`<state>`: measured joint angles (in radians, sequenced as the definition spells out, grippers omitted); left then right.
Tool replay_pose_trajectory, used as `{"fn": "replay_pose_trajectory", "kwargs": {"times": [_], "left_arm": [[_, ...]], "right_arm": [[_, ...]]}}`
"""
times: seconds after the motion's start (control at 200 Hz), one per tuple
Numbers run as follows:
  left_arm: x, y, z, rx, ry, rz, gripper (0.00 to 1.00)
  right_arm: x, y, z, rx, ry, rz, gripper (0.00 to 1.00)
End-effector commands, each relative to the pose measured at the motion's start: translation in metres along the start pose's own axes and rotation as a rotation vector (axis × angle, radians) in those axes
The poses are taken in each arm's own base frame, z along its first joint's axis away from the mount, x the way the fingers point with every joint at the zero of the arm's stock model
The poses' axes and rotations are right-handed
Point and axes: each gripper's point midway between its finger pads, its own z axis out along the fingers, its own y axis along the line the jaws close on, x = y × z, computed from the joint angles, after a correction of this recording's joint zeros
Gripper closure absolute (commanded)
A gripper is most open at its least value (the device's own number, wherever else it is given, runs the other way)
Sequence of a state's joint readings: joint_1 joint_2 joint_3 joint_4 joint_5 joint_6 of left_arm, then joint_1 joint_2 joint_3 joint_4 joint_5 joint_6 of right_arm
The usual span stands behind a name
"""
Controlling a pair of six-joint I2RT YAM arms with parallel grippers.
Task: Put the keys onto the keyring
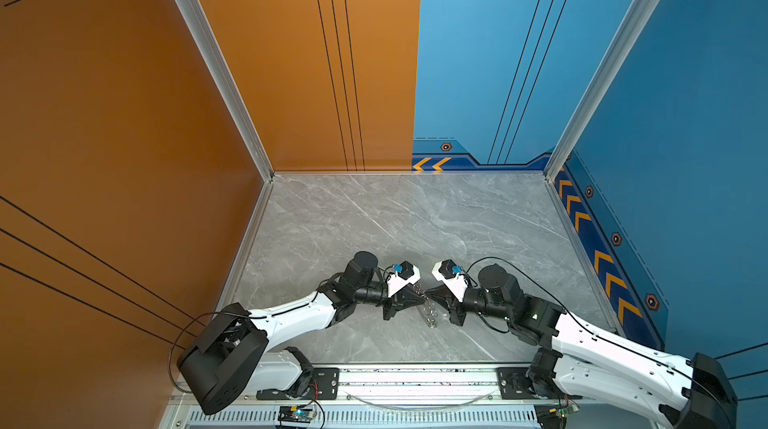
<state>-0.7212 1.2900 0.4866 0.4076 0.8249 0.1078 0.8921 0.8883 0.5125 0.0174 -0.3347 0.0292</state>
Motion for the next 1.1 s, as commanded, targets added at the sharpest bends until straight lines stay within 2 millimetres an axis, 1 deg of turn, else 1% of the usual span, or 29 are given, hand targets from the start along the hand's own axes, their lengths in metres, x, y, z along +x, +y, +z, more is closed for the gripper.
{"fn": "replay_pose_trajectory", "kwargs": {"times": [0.0, 0.05, 0.19, 0.445, 0.626, 0.796, 1.096], "left_arm": [[0.003, -0.011, 0.002, 0.062, 0.011, 0.020, 1.00], [0.004, -0.011, 0.002, 0.063, 0.011, 0.024, 1.00], [0.006, -0.011, 0.003, 0.067, 0.016, 0.032, 1.00], [0.008, -0.013, 0.002, 0.078, 0.020, 0.038, 1.00], [0.007, -0.015, 0.002, 0.085, 0.018, 0.044, 1.00], [0.006, -0.016, 0.002, 0.089, 0.015, 0.045, 1.00], [0.005, -0.017, 0.003, 0.093, 0.015, 0.043, 1.00]], "right_arm": [[0.000, 0.022, -0.004, -0.135, -0.061, -0.070, 1.00], [0.001, 0.024, -0.005, -0.147, -0.079, -0.092, 1.00], [0.001, 0.021, -0.006, -0.136, -0.095, -0.140, 1.00], [-0.012, 0.007, -0.015, -0.105, -0.174, -0.177, 1.00], [-0.004, 0.006, -0.011, -0.116, -0.156, -0.190, 1.00], [-0.002, 0.008, -0.009, -0.133, -0.152, -0.204, 1.00], [0.005, 0.004, -0.004, -0.132, -0.132, -0.214, 1.00]]}}
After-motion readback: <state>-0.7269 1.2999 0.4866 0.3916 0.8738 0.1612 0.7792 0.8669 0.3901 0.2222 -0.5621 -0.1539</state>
